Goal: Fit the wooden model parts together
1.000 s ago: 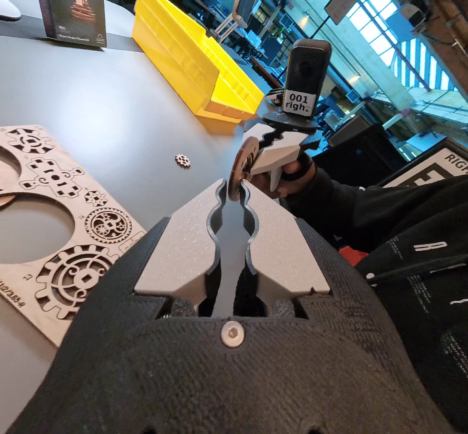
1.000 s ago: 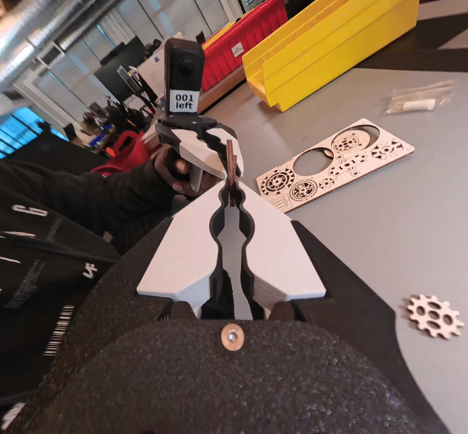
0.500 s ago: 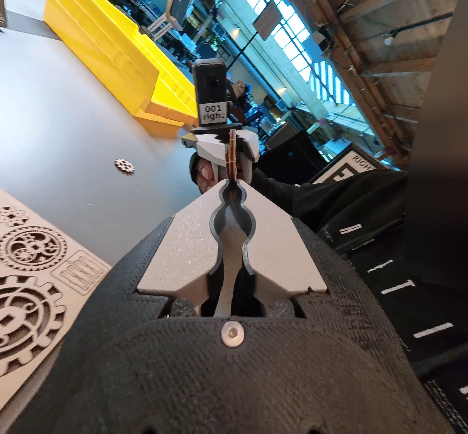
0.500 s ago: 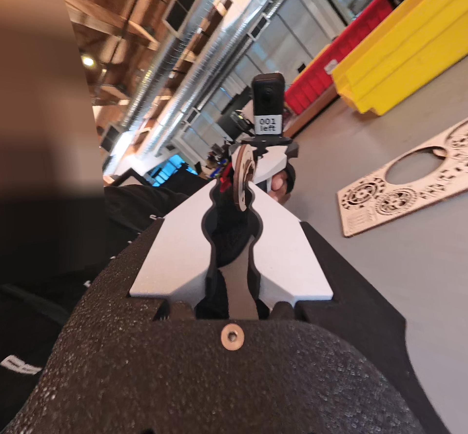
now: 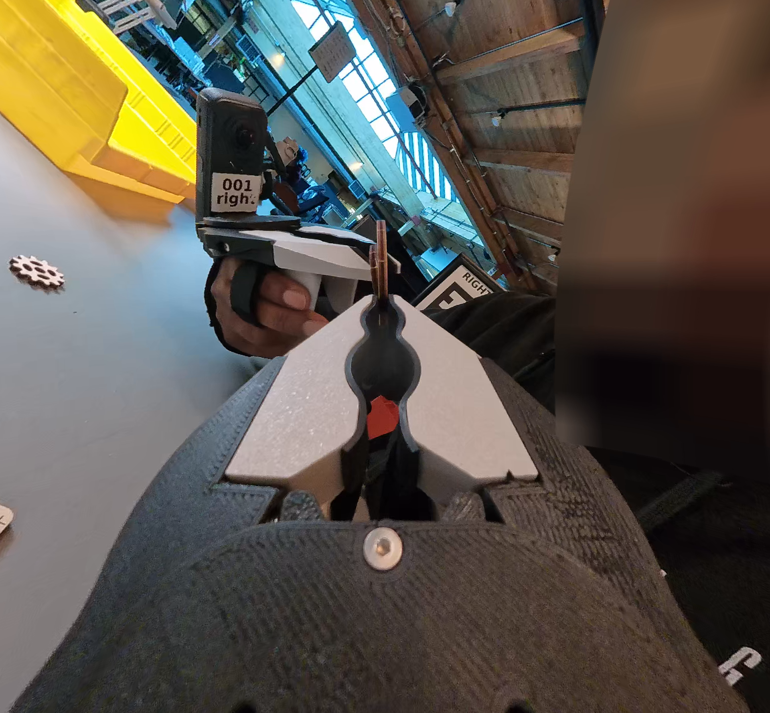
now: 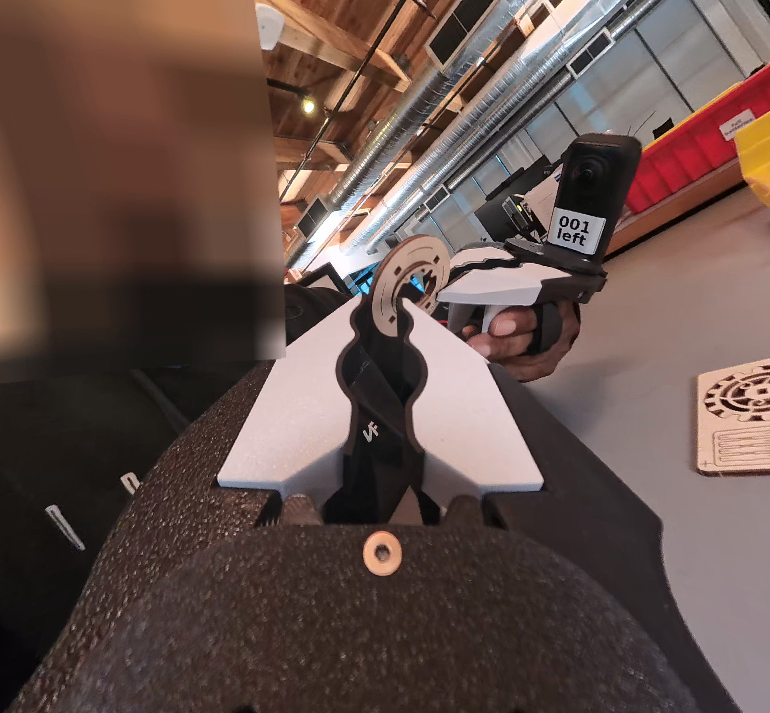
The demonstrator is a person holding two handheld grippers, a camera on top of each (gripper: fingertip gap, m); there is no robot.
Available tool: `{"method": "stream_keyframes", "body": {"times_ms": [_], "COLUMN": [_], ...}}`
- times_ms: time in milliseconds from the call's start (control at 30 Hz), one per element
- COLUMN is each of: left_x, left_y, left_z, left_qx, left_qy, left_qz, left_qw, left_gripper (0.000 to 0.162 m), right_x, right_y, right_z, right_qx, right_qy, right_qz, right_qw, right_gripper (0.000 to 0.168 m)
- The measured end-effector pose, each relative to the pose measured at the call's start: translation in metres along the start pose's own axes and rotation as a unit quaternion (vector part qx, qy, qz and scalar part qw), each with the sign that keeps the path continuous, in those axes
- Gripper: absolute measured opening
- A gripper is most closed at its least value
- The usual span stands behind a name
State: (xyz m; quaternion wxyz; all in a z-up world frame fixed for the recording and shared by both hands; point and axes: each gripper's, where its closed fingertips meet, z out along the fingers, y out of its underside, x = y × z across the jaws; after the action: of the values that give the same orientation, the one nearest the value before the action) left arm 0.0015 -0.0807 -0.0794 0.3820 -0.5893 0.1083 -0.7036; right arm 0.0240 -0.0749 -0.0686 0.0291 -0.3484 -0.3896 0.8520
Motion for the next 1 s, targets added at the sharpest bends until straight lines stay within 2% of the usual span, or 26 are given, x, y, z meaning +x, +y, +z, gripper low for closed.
{"method": "stream_keyframes", "body": {"times_ms": [33, 133, 200, 300, 400, 500, 633, 767, 1000], "left_x": [0.002, 0.001, -0.001, -0.01, -0.025, -0.041, -0.05, -0.056, -0.068], "left_y": [-0.002, -0.004, -0.006, -0.012, -0.017, -0.013, -0.005, -0.001, 0.009], "left_z": [-0.001, -0.003, -0.005, -0.012, -0.018, -0.021, -0.019, -0.02, -0.018], "left_qx": [0.004, 0.009, 0.013, 0.027, 0.036, 0.021, -0.001, -0.012, -0.043], "left_qy": [0.003, -0.001, -0.002, -0.036, -0.089, -0.137, -0.158, -0.172, -0.209], "left_qz": [0.001, 0.002, 0.0, 0.014, 0.03, 0.042, 0.053, 0.06, 0.07], "left_qw": [1.0, 1.0, 1.0, 0.999, 0.995, 0.989, 0.986, 0.983, 0.974], "left_gripper": [0.002, 0.002, 0.002, 0.001, 0.001, 0.002, 0.001, 0.002, 0.002], "right_x": [0.0, -0.001, 0.0, 0.0, 0.007, 0.012, 0.018, 0.03, 0.062], "right_y": [-0.001, -0.002, -0.006, -0.039, -0.068, -0.077, -0.071, -0.057, -0.005], "right_z": [-0.002, -0.006, -0.009, -0.028, -0.057, -0.075, -0.08, -0.082, -0.067], "right_qx": [0.001, -0.009, -0.014, 0.018, 0.02, -0.015, -0.052, -0.087, -0.198], "right_qy": [0.004, 0.017, 0.041, 0.112, 0.236, 0.324, 0.362, 0.379, 0.388], "right_qz": [-0.006, -0.025, -0.043, -0.104, -0.181, -0.236, -0.257, -0.254, -0.224], "right_qw": [1.0, 1.0, 0.998, 0.988, 0.955, 0.916, 0.894, 0.886, 0.872], "right_gripper": [0.011, 0.009, 0.015, 0.016, 0.019, 0.022, 0.024, 0.024, 0.025]}}
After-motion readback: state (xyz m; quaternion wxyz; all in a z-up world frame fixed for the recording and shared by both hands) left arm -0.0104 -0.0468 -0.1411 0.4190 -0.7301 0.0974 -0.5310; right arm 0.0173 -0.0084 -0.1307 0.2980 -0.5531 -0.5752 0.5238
